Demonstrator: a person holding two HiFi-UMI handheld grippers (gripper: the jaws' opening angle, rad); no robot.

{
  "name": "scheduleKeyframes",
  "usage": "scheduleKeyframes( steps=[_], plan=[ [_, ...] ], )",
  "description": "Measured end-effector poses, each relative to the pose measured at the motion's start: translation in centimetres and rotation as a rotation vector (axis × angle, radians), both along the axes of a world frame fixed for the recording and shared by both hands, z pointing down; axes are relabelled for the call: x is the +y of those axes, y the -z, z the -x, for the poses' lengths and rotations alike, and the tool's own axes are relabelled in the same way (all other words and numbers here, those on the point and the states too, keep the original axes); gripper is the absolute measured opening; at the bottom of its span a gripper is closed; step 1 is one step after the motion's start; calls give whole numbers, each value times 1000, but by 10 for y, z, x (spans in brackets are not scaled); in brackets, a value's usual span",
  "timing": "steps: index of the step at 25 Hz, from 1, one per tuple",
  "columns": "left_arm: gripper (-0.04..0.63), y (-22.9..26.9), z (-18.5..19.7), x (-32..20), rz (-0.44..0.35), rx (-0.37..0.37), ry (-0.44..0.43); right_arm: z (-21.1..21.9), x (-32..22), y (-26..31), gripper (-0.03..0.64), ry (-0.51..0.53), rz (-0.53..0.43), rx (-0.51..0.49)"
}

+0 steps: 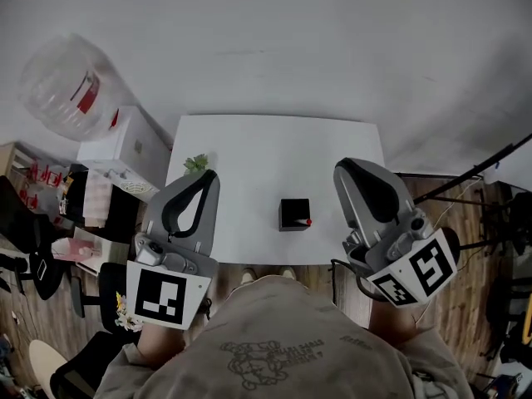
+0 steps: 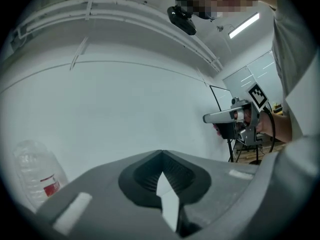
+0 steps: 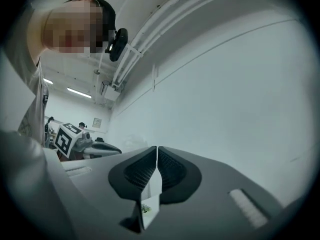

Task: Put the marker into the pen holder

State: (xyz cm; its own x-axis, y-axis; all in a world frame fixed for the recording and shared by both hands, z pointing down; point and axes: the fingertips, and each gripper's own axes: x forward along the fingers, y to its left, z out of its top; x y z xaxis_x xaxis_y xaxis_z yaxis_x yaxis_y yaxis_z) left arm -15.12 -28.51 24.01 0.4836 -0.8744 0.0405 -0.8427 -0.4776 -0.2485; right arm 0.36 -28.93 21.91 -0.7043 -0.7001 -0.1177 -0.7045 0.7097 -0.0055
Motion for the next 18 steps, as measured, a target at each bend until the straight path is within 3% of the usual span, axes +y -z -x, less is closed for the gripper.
scheduleKeyframes(
  steps=[4, 14, 18],
  plan=[
    [0, -14, -3, 0, 25, -7, -10, -1, 4, -15, 29, -4, 10, 16],
    [1, -72, -7, -1, 83, -85, -18, -5, -1, -107, 29, -75, 153, 230],
    [0, -102, -3, 4, 175, -78, -13, -7, 4, -131, 29, -92, 227, 236]
  ],
)
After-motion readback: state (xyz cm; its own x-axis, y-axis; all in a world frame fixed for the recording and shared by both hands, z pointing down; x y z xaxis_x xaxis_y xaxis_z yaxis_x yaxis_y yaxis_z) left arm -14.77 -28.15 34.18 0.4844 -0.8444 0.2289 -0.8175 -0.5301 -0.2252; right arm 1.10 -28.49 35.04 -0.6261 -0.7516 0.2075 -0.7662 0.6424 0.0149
